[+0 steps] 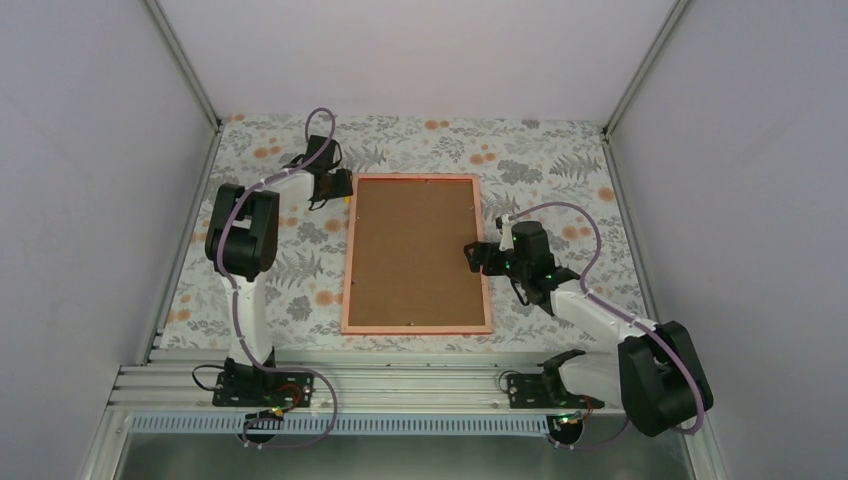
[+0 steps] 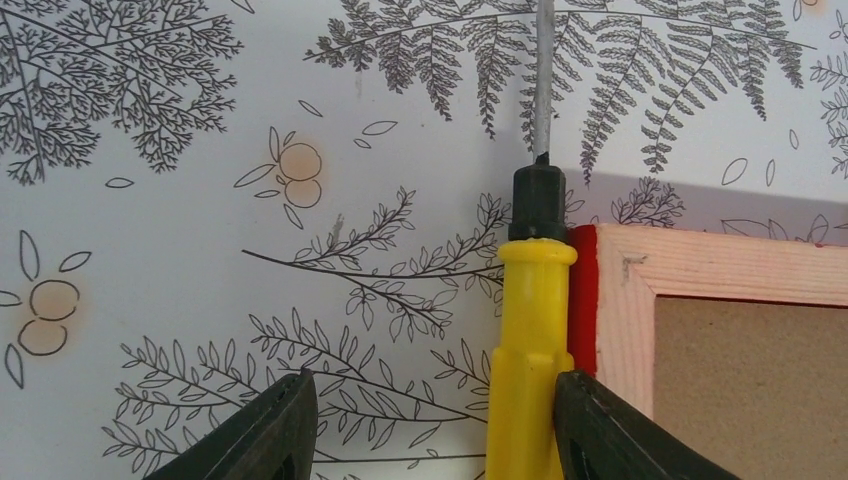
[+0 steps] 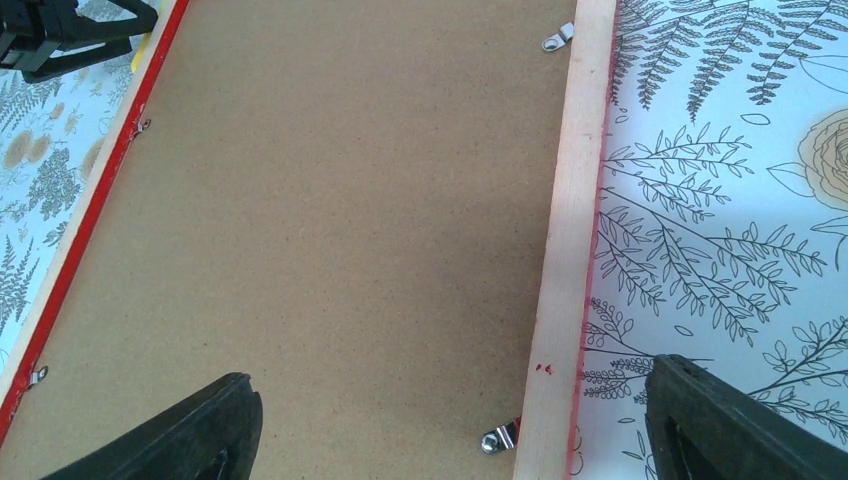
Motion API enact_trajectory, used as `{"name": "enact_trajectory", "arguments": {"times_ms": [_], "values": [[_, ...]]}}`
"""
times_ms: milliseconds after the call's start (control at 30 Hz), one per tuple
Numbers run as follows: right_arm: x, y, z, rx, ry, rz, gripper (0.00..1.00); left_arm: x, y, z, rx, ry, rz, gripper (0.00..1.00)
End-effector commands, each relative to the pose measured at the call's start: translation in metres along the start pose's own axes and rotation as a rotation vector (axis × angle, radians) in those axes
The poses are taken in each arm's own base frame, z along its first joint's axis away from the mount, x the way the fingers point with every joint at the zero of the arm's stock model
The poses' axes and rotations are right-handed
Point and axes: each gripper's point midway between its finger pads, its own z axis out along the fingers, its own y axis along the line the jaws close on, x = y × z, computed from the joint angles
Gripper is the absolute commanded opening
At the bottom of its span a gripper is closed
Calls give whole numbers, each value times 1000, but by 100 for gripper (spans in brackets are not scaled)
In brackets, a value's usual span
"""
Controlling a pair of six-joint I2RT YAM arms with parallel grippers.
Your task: Take the photo out of the frame
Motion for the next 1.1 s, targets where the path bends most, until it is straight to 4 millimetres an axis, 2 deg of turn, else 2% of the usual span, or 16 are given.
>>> {"name": "enact_trajectory", "arguments": {"times_ms": [0, 333, 700, 900, 1067], "values": [[-2, 1, 2, 2, -13, -25, 86, 0, -2, 3, 22, 17, 11, 59], [2, 1, 3, -4, 1, -22, 86, 13, -1, 11, 4, 63, 37, 57], [6, 2, 1, -14, 5, -9, 86, 27, 12, 16, -127, 112, 130, 47], [8, 3, -1, -19, 5, -2, 87, 33, 23, 11, -192, 121, 152, 28], [9, 3, -5, -21, 1, 2, 86, 41, 31, -4, -218, 126, 156, 17]]}}
